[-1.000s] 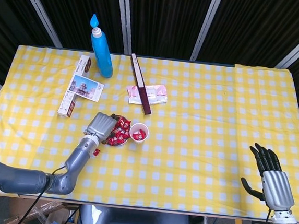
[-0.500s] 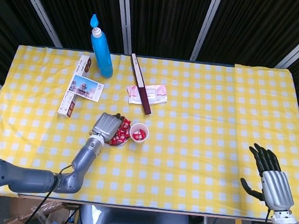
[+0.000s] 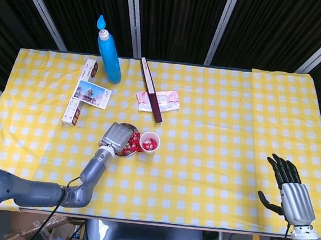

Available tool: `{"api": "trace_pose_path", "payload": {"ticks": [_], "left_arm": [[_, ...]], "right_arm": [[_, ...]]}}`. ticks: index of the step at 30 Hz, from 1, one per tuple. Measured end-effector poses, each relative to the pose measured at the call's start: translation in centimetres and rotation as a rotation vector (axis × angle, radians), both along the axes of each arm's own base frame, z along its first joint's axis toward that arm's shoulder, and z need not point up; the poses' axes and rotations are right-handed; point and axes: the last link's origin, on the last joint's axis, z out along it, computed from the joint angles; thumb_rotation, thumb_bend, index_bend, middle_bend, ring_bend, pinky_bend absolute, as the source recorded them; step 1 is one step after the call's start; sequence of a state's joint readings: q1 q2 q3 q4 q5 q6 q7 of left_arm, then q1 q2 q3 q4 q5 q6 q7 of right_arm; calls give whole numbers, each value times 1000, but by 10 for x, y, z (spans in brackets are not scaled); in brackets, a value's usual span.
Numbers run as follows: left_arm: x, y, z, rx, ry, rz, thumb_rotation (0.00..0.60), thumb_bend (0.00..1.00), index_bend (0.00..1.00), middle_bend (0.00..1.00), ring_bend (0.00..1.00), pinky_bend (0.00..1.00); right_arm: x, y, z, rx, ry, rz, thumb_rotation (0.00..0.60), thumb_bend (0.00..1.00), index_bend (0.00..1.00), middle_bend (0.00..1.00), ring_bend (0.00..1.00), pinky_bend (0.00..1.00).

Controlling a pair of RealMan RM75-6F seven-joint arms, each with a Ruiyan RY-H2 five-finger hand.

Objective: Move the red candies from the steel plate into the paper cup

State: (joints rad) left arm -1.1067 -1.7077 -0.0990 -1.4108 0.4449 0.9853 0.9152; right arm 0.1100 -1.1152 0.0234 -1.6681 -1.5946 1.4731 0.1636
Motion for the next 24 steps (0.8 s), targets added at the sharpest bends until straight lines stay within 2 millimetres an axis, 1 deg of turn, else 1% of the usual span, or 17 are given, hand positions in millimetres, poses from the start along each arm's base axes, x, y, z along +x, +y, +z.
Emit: {"api": "trace_pose_path", "payload": {"ticks": [4,7,10,16,24], "left_arm": [[-4,0,1,11,12,-6,600,368,501,512,882,956],[-5,0,2,22,15,-10,600,386,538,568,886,958],[-7,1,3,34,17,-18,600,399,559,599,890,960],[-9,3,4,53,9,-31,600,425,585,626,891,962],[-10,4,3,61,3,-39,600,436,598,630,892,962]], "right_arm": [[0,0,0,-2,1,2,600,388,0,0,0,0],[1,1,0,-3,0,3,600,387,0,0,0,0],[1,1,0,-5,0,3,600,387,0,0,0,0],[0,0,0,-8,0,3,600,388,0,0,0,0],[0,0,1,-7,-4,0,600,388,0,0,0,0]]}}
